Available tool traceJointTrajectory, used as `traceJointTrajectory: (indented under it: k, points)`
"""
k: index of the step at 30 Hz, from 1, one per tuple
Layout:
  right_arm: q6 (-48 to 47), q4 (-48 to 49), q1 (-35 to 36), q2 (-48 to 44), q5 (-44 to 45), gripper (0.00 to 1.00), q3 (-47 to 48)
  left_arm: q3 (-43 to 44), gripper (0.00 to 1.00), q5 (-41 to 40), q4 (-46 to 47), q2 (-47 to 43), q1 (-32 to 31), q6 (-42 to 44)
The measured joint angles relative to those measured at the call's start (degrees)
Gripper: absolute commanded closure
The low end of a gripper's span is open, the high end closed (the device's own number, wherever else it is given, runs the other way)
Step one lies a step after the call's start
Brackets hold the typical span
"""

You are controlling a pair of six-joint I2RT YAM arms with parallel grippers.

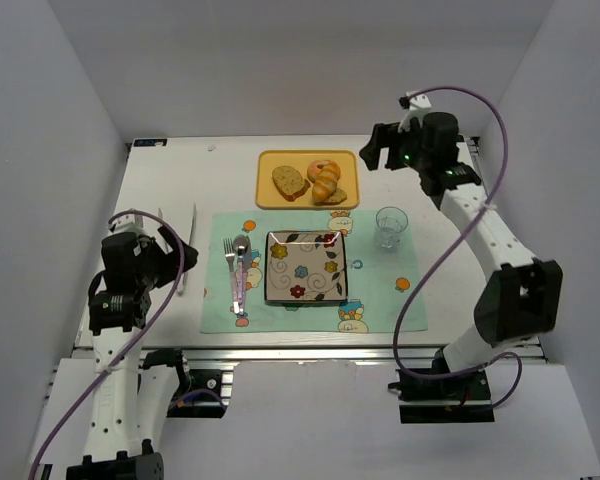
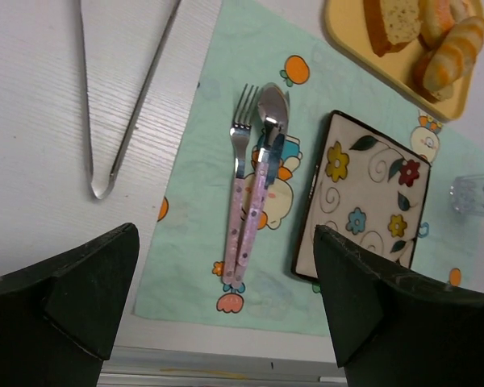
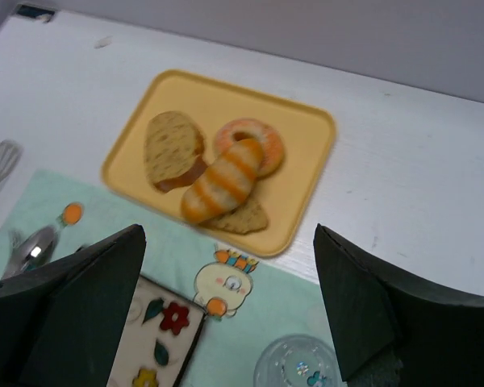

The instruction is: Place the bread

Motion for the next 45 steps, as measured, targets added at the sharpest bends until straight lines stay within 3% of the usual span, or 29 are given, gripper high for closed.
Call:
traceJointTrajectory:
  k: [2,5,7,9,10,11,12,13,14,15,16,19,20,23,33,45]
  points:
    - [-1.9,1.3,-2.5,-4.3,-9.0,0.11,-4.8,0.0,0.04,-1.2,0.5,0.9,0.0,0.3]
    - [-5.3,3.3,-7.9,-7.6,-25.9,0.13,-11.1,0.0,0.15,-2.6,2.3,2.8,0.0,0.6]
    - [-7.6,3.0,-10.7,-7.8,-34.2,0.26,-13.5,0.0,0.57,-3.7,3.6,4.4,0.0,0.6]
    - [-9.2,2.6,-11.2,-8.0,-39.6,0.44,-15.5,0.0,0.92,-4.7,4.6,6.4,0.0,1.1]
    - [-9.7,2.5,-11.1,-8.4,-41.6,0.49,-16.6,0.0,0.95,-5.6,5.0,7.8,0.0,1.4]
    - [-10.2,2.4,-11.0,-8.9,-43.2,0.57,-17.7,0.0,0.95,-6.3,5.3,9.1,0.0,1.9]
    - [-10.7,2.2,-10.8,-9.6,-44.6,0.57,-18.7,0.1,0.94,-7.0,5.6,10.7,0.0,2.4]
    - [-11.0,2.1,-10.6,-10.4,-45.8,0.56,-19.7,0.3,0.82,-7.7,5.6,12.4,0.0,2.8]
    - [-11.0,1.9,-10.4,-11.3,-46.8,0.44,-20.5,0.7,0.68,-8.5,5.3,14.5,0.0,3.2]
    - [-11.0,1.5,-10.3,-12.0,-47.6,0.32,-20.9,1.6,0.41,-9.3,4.8,17.0,0.0,3.4]
    - [-11.2,1.6,-10.3,-12.5,-48.1,0.11,-21.1,2.4,0.35,-9.9,4.6,19.1,0.0,3.7]
    - [-11.5,1.6,-10.4,-14.2,-49.3,0.11,-21.7,5.1,0.22,-12.0,2.9,25.5,0.0,5.1]
    - [-11.5,1.6,-10.4,-14.6,-49.4,0.11,-22.0,6.2,0.13,-12.6,2.4,27.8,0.0,5.6]
    - [-11.0,1.9,-10.4,-15.8,-49.7,0.1,-24.1,8.2,0.02,-13.8,2.4,34.3,0.0,8.4]
    - [-10.4,2.0,-10.4,-17.0,-50.1,0.11,-27.1,11.6,0.02,-12.7,4.1,51.9,0.1,18.4]
    - [-8.8,2.8,-10.5,-16.9,-50.1,0.11,-27.0,12.3,0.13,-12.5,11.0,59.6,0.2,23.5]
